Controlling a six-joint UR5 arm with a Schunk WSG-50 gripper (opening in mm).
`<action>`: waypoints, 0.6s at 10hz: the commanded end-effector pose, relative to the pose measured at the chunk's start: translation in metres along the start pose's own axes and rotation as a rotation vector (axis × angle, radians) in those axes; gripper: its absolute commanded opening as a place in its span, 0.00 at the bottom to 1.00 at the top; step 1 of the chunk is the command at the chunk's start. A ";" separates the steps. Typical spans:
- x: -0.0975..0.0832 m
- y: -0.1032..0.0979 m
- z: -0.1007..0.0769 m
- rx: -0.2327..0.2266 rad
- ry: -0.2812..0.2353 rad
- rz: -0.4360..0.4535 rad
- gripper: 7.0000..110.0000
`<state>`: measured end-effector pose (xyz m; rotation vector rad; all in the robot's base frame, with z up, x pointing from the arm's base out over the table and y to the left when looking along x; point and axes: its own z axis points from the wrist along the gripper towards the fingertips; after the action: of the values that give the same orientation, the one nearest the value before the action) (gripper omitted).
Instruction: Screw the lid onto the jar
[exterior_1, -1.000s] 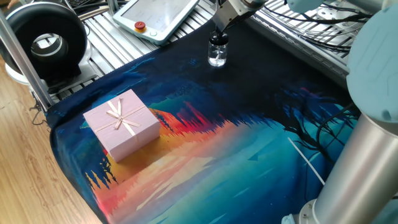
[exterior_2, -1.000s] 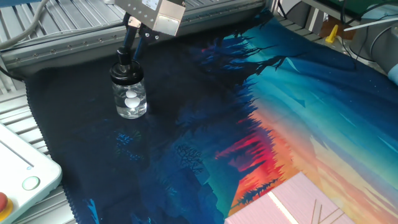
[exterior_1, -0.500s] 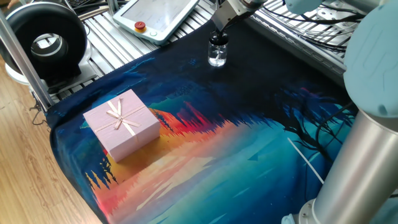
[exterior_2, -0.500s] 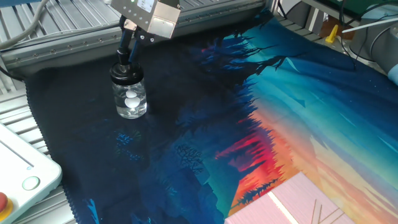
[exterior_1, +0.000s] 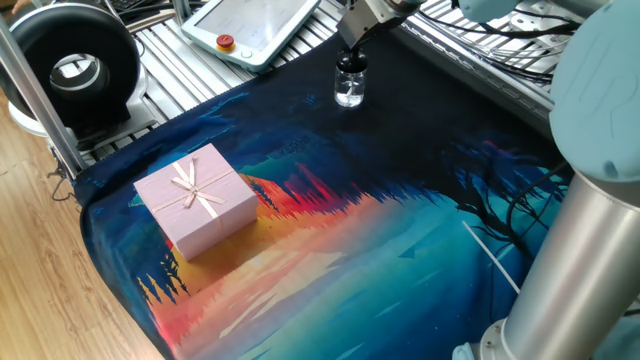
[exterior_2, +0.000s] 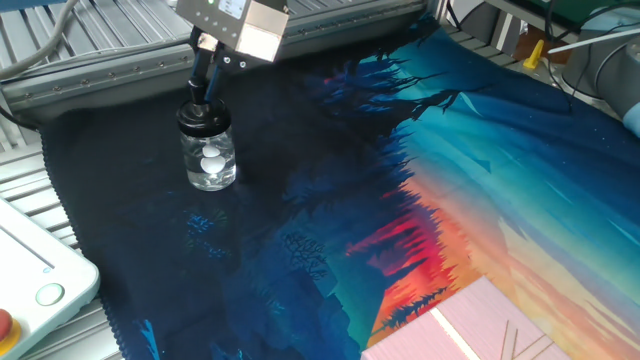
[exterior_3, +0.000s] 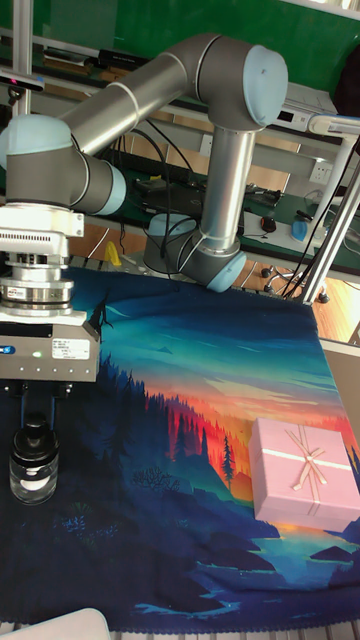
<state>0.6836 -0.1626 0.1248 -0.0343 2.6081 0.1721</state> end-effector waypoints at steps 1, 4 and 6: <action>-0.002 -0.002 -0.001 -0.006 -0.007 0.012 0.15; 0.000 -0.006 -0.002 -0.003 -0.009 0.019 0.15; -0.003 -0.007 -0.002 -0.002 -0.020 0.041 0.15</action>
<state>0.6835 -0.1670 0.1240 -0.0160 2.6046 0.1757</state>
